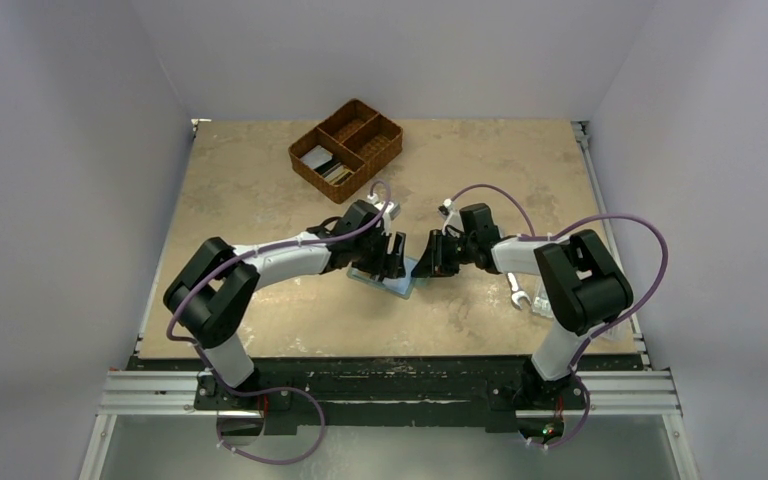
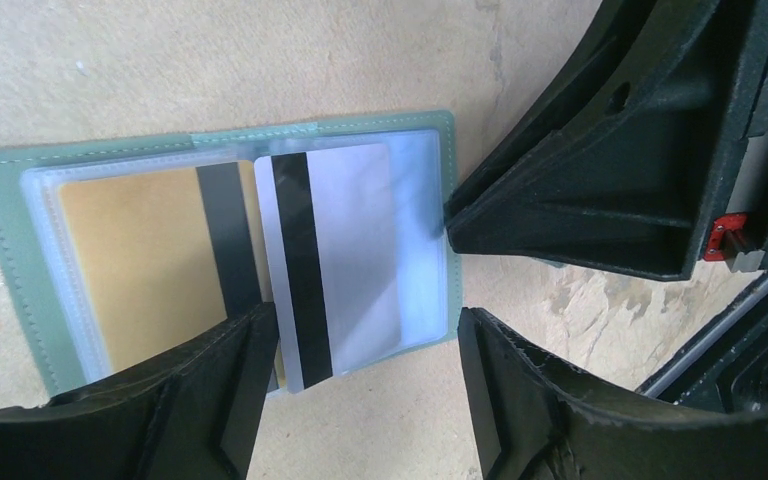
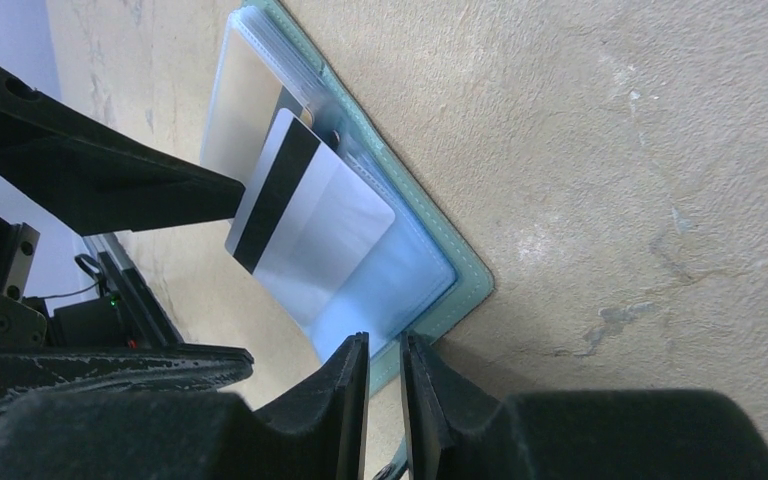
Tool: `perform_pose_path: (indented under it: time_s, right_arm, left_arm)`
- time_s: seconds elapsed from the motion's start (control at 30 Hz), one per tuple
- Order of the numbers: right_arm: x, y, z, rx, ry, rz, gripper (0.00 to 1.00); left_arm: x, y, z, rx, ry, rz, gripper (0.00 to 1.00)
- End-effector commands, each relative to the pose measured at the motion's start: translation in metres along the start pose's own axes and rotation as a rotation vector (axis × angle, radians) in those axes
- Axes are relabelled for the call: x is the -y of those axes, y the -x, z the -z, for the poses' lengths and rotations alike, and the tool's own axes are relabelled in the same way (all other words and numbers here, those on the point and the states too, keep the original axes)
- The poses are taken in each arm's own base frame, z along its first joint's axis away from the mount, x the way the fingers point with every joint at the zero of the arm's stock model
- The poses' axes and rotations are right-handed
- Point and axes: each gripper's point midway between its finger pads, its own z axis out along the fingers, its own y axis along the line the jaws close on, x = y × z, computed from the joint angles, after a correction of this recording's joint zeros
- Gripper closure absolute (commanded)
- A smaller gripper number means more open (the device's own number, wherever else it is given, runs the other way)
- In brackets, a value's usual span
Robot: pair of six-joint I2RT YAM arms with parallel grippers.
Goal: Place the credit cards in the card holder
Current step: Insert the credit card into the card holder.
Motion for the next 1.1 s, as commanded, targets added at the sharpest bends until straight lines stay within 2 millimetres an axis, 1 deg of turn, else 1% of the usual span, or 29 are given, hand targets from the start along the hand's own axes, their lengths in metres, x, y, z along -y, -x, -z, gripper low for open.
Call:
perform_pose_path:
  time_s: [0.0, 0.17, 0.2, 0.23, 0.27, 0.43, 0.5, 0.57, 0.6, 0.63, 0.67, 0.77, 0.8, 0.83, 0.9, 0.93, 0.97, 1.07]
  right_arm:
    - [0.013, -0.005, -0.004, -0.006, -0.042, 0.004, 0.74]
    - [0.011, -0.003, -0.004, -0.001, -0.033, 0.006, 0.74]
    - [0.011, -0.004, -0.004, -0.001, -0.03, 0.004, 0.74]
    - [0.01, -0.003, -0.004, 0.0, -0.028, 0.004, 0.74]
    - [0.009, -0.004, -0.004, 0.0, -0.027, 0.004, 0.74]
    - [0.008, -0.003, -0.001, 0.007, -0.028, 0.008, 0.73]
    - [0.008, -0.003, 0.0, 0.008, -0.033, 0.014, 0.73]
    - [0.01, -0.002, 0.001, 0.011, -0.045, 0.022, 0.72]
    - [0.009, 0.0, 0.002, 0.016, -0.049, 0.027, 0.72]
    - [0.01, 0.001, 0.003, 0.018, -0.055, 0.031, 0.72]
    - [0.01, 0.001, 0.003, 0.017, -0.059, 0.037, 0.72]
    - [0.011, 0.0, 0.005, 0.015, -0.068, 0.046, 0.71]
    - [0.01, 0.0, 0.005, 0.013, -0.065, 0.049, 0.71]
    - [0.011, -0.001, 0.005, 0.009, -0.066, 0.051, 0.71]
    - [0.013, -0.001, 0.006, 0.002, -0.077, 0.057, 0.71]
    - [0.013, -0.002, 0.006, -0.003, -0.08, 0.056, 0.71]
    - [0.012, -0.002, 0.006, -0.005, -0.08, 0.059, 0.71]
    - [0.011, -0.002, 0.008, -0.007, -0.078, 0.062, 0.71]
  left_arm:
    - [0.026, 0.007, -0.004, 0.008, -0.103, -0.015, 0.3]
    - [0.058, -0.005, -0.014, -0.034, -0.26, 0.009, 0.31]
    - [0.065, -0.002, -0.015, -0.021, -0.299, 0.015, 0.31]
    - [0.067, -0.004, -0.014, -0.028, -0.314, 0.018, 0.31]
    - [0.065, -0.004, -0.012, -0.03, -0.301, 0.015, 0.31]
    - [0.048, 0.01, 0.0, -0.014, -0.169, -0.046, 0.26]
    - [0.046, 0.02, 0.008, -0.006, -0.149, -0.062, 0.25]
    - [0.047, 0.034, 0.02, 0.015, -0.173, -0.064, 0.23]
    - [0.048, 0.043, 0.028, 0.03, -0.191, -0.058, 0.2]
    - [0.046, 0.05, 0.035, 0.039, -0.212, -0.053, 0.15]
    - [0.045, 0.058, 0.042, 0.054, -0.244, -0.05, 0.13]
    - [0.031, 0.084, 0.061, 0.105, -0.277, -0.04, 0.11]
    - [0.031, 0.089, 0.065, 0.106, -0.299, -0.06, 0.07]
    - [0.034, 0.092, 0.07, 0.101, -0.319, -0.094, 0.06]
    - [0.037, 0.101, 0.075, 0.108, -0.33, -0.147, 0.05]
    - [0.036, 0.103, 0.077, 0.096, -0.322, -0.169, 0.05]
    - [0.03, 0.108, 0.077, 0.101, -0.292, -0.182, 0.05]
    - [-0.006, 0.14, 0.08, 0.164, -0.15, -0.165, 0.06]
